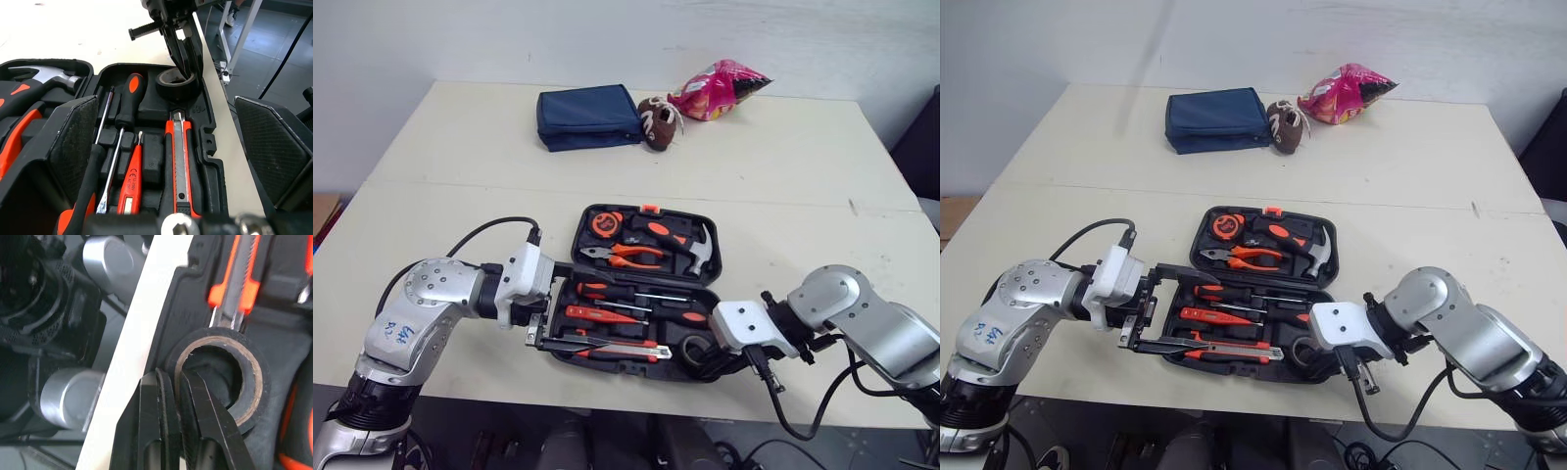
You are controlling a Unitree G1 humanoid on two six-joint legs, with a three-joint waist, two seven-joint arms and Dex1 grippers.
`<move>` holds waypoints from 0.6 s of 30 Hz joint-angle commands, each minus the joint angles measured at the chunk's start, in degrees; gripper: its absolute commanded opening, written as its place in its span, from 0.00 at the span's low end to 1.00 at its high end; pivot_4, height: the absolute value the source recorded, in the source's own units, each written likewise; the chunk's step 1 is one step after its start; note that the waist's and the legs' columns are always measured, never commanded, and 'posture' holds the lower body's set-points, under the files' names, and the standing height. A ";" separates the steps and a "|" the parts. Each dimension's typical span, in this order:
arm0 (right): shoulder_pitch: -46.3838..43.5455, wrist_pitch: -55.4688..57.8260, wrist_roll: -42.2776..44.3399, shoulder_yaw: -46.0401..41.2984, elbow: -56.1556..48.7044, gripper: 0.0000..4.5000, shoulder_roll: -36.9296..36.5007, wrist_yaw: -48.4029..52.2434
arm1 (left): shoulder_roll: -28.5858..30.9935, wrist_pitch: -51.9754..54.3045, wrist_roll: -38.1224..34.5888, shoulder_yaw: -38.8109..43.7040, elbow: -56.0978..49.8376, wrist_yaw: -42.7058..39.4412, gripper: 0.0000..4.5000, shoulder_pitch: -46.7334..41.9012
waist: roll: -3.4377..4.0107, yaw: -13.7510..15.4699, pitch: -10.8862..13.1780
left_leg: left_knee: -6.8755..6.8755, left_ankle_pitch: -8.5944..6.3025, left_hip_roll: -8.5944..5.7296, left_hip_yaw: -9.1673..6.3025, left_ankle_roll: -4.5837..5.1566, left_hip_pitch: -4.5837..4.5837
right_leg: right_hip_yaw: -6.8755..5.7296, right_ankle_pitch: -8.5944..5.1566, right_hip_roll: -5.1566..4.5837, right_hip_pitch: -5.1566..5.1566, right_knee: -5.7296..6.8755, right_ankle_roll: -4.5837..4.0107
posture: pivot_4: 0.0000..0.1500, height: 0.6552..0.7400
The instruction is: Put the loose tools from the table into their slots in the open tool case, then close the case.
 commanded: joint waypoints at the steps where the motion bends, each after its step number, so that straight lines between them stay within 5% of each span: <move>1: -0.44 0.74 -1.90 -0.49 -0.14 0.01 -1.66 0.05 | 0.94 -0.26 -0.14 0.69 -1.64 -0.38 1.00 -0.07 | 0.00 0.00 0.00 | 0.01 0.00 0.01 0.00 0.00 0.00 | 0.00 0.00 0.01 0.01 0.00 0.00 | 1.00 1.00; 18: 2.63 -5.73 -2.57 -1.15 3.59 0.01 -1.50 1.99 | 0.76 -0.05 -0.07 1.28 -2.29 1.10 1.00 1.01 | -0.08 0.06 -0.04 | 0.06 -0.04 0.00 0.00 0.06 0.02 | -0.01 0.00 0.00 0.08 -0.02 0.00 | 1.00 1.00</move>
